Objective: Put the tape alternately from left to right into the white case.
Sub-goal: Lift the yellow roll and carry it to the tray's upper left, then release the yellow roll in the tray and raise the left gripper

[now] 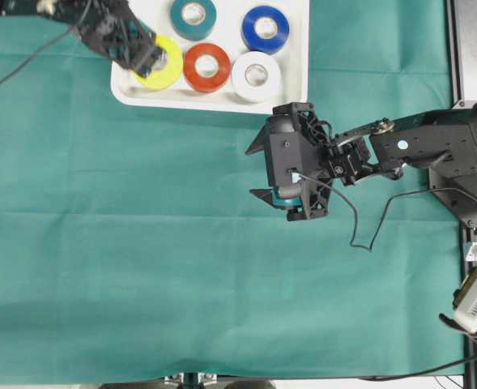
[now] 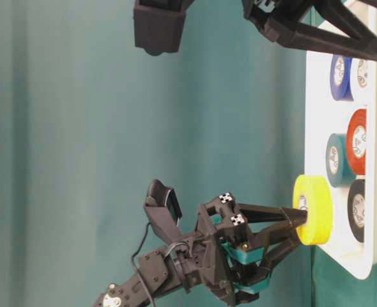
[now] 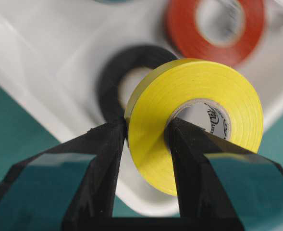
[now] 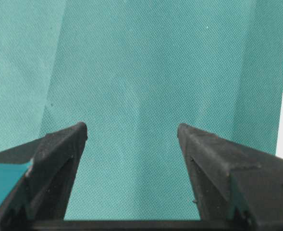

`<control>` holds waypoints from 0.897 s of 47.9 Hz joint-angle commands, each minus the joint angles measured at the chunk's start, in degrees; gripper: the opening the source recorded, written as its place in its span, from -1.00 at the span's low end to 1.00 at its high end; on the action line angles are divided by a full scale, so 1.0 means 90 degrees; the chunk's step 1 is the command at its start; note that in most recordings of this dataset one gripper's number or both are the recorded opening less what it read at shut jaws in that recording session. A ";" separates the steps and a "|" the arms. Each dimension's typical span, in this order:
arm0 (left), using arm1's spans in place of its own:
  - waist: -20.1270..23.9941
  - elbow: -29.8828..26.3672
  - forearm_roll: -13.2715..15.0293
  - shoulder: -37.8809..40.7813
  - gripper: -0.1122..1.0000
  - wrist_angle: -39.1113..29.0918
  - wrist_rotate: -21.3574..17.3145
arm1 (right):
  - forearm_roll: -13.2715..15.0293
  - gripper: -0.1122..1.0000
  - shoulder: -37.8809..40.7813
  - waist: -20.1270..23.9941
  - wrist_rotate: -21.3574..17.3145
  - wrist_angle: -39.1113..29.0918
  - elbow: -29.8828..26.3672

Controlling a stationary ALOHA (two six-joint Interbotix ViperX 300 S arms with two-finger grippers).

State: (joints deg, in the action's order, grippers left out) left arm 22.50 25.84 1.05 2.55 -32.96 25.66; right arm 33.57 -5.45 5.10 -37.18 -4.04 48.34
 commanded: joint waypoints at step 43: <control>0.0869 -0.0908 -0.0010 0.0791 -0.83 0.0234 -0.0127 | -0.0010 0.70 -0.0361 0.0020 -0.0010 0.0039 -0.0049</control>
State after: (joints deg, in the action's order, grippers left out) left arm 29.79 19.25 1.05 10.72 -31.20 24.61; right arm 33.57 -5.36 5.10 -37.27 -4.04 48.34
